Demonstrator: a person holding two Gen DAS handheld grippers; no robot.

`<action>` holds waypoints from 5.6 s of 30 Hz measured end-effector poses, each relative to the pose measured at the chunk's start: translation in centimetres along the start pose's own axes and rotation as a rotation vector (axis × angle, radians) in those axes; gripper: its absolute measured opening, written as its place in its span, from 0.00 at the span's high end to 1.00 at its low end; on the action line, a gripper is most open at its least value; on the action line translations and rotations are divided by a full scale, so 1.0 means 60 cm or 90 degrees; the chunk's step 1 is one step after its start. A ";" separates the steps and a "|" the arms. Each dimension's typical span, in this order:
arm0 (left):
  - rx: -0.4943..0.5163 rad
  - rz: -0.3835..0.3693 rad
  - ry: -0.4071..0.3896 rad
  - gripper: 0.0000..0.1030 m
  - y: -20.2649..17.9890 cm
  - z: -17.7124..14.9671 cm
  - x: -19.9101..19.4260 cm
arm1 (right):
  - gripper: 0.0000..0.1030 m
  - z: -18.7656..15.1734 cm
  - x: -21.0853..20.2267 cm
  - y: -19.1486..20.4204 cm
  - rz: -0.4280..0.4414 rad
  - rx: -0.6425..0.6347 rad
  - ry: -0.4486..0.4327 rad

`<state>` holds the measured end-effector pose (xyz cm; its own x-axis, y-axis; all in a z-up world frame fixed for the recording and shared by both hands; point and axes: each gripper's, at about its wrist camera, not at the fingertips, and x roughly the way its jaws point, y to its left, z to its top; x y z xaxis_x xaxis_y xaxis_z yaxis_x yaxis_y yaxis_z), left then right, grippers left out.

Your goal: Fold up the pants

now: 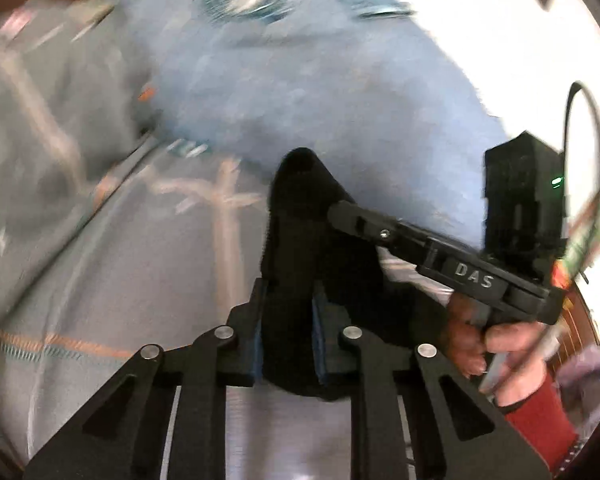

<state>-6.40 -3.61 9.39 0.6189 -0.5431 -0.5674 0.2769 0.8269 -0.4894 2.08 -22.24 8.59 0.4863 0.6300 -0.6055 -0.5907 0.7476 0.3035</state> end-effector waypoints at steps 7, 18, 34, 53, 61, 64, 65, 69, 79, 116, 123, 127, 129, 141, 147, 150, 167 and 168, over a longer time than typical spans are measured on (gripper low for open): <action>0.172 -0.126 0.029 0.85 -0.198 0.004 0.031 | 1.00 -0.048 -0.225 -0.091 -0.047 0.105 -0.169; 0.230 -0.194 0.235 0.90 -0.299 -0.121 0.261 | 0.64 -0.262 -0.381 -0.232 -0.213 0.360 -0.183; 0.285 -0.082 0.200 0.13 -0.177 -0.023 0.191 | 0.33 -0.292 -0.273 -0.194 -0.118 0.410 -0.120; 0.332 -0.062 0.222 0.13 -0.242 -0.095 0.230 | 0.83 -0.329 -0.338 -0.260 -0.253 0.490 -0.129; 0.283 -0.084 0.195 0.13 -0.226 -0.050 0.209 | 0.78 -0.304 -0.380 -0.182 -0.237 0.391 -0.133; 0.269 -0.088 0.214 0.13 -0.225 -0.052 0.230 | 0.78 -0.297 -0.346 -0.173 -0.249 0.366 -0.091; 0.270 -0.089 0.222 0.13 -0.223 -0.056 0.234 | 0.78 -0.297 -0.337 -0.175 -0.259 0.365 -0.076; 0.284 -0.069 0.237 0.13 -0.224 -0.079 0.249 | 0.97 -0.302 -0.314 -0.155 -0.322 0.313 -0.022; 0.269 -0.066 0.247 0.13 -0.219 -0.081 0.249 | 0.98 -0.343 -0.339 -0.146 -0.311 0.368 -0.055; 0.271 0.003 0.215 0.10 -0.235 -0.072 0.258 | 0.75 -0.302 -0.336 -0.166 -0.288 0.414 -0.129; 0.227 -0.002 0.215 0.10 -0.206 -0.079 0.236 | 0.76 -0.324 -0.322 -0.136 -0.300 0.394 -0.088; 0.218 -0.005 0.240 0.10 -0.200 -0.098 0.245 | 0.76 -0.345 -0.316 -0.136 -0.304 0.400 -0.094; 0.207 -0.008 0.239 0.10 -0.200 -0.102 0.246 | 0.76 -0.345 -0.320 -0.134 -0.302 0.402 -0.093; 0.192 0.007 0.213 0.10 -0.189 -0.084 0.193 | 0.54 -0.325 -0.357 -0.131 -0.317 0.413 -0.128; 0.158 0.000 0.218 0.10 -0.167 -0.080 0.190 | 0.42 -0.322 -0.355 -0.133 -0.288 0.434 -0.139; 0.133 -0.008 0.229 0.10 -0.159 -0.078 0.195 | 0.42 -0.324 -0.351 -0.132 -0.297 0.430 -0.130; 0.098 -0.043 0.258 0.10 -0.146 -0.063 0.236 | 0.29 -0.364 -0.364 -0.178 -0.323 0.494 -0.115; 0.097 -0.045 0.256 0.10 -0.146 -0.060 0.237 | 0.28 -0.366 -0.365 -0.180 -0.320 0.500 -0.116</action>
<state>-2.67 -19.09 3.20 0.2678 -0.5875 -0.7636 0.4322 0.7816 -0.4498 -16.33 -48.70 2.43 0.6983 0.1697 -0.6954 0.2845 0.8256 0.4873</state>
